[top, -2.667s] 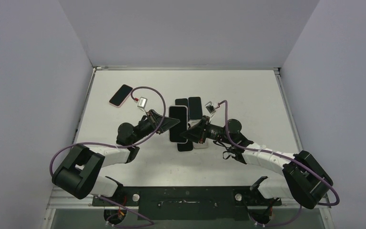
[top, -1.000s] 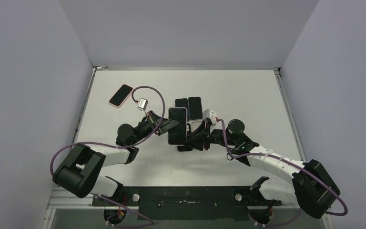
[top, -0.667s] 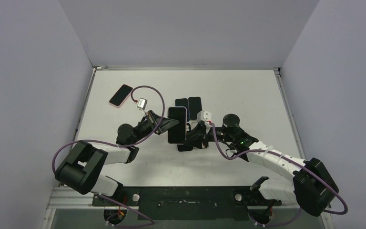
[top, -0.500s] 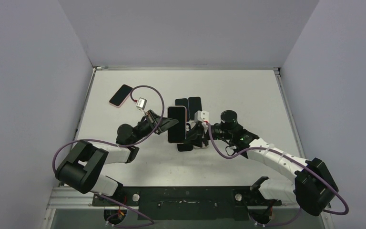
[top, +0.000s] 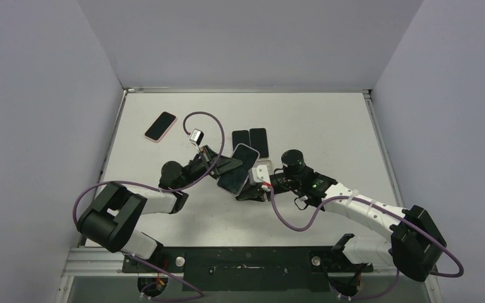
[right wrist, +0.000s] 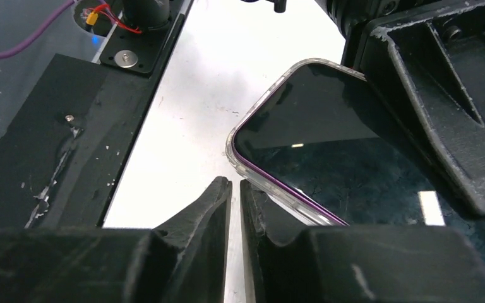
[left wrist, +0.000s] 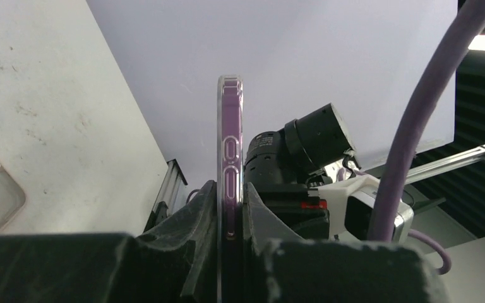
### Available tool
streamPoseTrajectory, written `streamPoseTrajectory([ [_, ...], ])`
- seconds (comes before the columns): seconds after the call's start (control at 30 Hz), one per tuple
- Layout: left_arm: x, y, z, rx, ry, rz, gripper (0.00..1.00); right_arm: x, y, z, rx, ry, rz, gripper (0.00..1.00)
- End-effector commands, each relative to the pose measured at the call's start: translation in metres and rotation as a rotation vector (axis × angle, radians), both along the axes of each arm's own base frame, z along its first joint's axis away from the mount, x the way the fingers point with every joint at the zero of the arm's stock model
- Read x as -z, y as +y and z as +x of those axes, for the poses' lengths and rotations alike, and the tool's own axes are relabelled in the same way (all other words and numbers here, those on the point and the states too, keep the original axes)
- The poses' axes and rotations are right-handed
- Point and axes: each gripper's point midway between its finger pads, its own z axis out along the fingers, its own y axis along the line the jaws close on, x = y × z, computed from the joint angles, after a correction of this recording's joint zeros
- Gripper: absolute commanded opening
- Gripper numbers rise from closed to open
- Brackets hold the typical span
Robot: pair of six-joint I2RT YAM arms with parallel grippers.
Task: Take the phone out of the phone case
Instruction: Remove the phone case from the phone.
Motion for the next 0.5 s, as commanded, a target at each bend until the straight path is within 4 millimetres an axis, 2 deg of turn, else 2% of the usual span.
streamPoseTrajectory([
  [0.0,-0.037,-0.001,-0.002,0.015,-0.047,-0.093,0.0,-0.041,0.013,0.012,-0.033,-0.195,0.13,0.12],
  [0.07,-0.038,0.001,-0.002,0.007,-0.053,-0.094,0.0,-0.042,0.011,0.017,0.008,-0.159,0.142,0.1],
  [0.2,-0.041,0.008,-0.001,-0.031,-0.063,-0.112,0.0,-0.041,0.005,0.019,0.094,-0.043,0.176,0.2],
  [0.4,-0.046,0.017,0.001,-0.081,-0.054,-0.15,0.0,-0.047,-0.004,0.008,0.203,0.144,0.303,0.53],
  [0.47,-0.048,0.02,0.002,-0.104,-0.053,-0.164,0.0,-0.047,-0.006,0.007,0.248,0.198,0.333,0.59],
])
